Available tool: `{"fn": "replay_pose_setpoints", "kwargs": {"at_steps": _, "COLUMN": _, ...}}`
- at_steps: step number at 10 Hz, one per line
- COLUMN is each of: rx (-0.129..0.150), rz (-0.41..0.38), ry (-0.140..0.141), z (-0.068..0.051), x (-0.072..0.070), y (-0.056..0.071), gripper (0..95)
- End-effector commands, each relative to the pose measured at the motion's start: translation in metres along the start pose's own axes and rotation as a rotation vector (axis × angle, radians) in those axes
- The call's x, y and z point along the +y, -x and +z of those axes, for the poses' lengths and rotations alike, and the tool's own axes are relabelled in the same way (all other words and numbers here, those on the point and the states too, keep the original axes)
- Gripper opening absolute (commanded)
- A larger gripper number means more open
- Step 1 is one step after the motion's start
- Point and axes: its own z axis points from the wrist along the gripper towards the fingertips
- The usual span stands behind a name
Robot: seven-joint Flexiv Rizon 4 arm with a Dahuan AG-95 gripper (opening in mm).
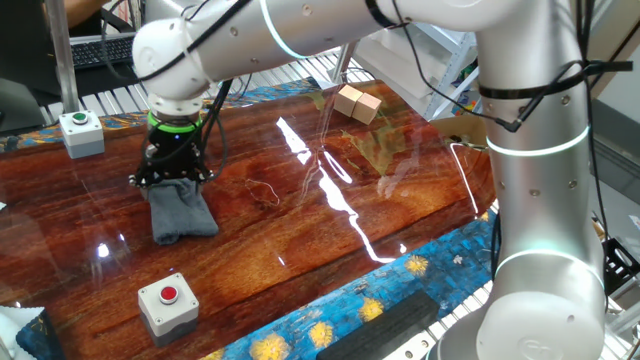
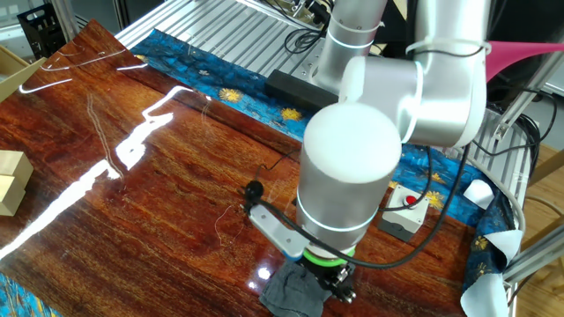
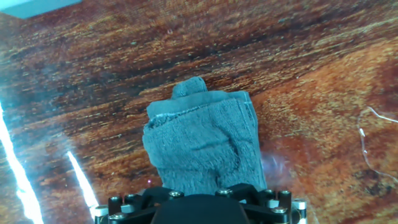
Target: Clean the table with a cloth
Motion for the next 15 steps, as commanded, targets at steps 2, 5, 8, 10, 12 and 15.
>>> {"fn": "replay_pose_setpoints", "kwargs": {"at_steps": 2, "rx": -0.020, "rz": -0.001, "ry": 0.011, "z": 0.008, "x": 0.002, "y": 0.000, "gripper": 95.0}}
{"fn": "replay_pose_setpoints", "kwargs": {"at_steps": 5, "rx": -0.054, "rz": 0.000, "ry": 0.018, "z": 0.017, "x": 0.002, "y": 0.003, "gripper": 95.0}}
{"fn": "replay_pose_setpoints", "kwargs": {"at_steps": 8, "rx": -0.080, "rz": 0.001, "ry": 0.020, "z": 0.023, "x": 0.001, "y": 0.004, "gripper": 76.0}}
{"fn": "replay_pose_setpoints", "kwargs": {"at_steps": 10, "rx": -0.121, "rz": -0.014, "ry": 0.024, "z": 0.025, "x": 0.001, "y": 0.004, "gripper": 57.0}}
{"fn": "replay_pose_setpoints", "kwargs": {"at_steps": 12, "rx": -0.156, "rz": -0.053, "ry": 0.028, "z": 0.026, "x": 0.001, "y": 0.004, "gripper": 0.0}}
{"fn": "replay_pose_setpoints", "kwargs": {"at_steps": 15, "rx": -0.145, "rz": -0.063, "ry": -0.014, "z": 0.023, "x": 0.002, "y": 0.002, "gripper": 0.0}}
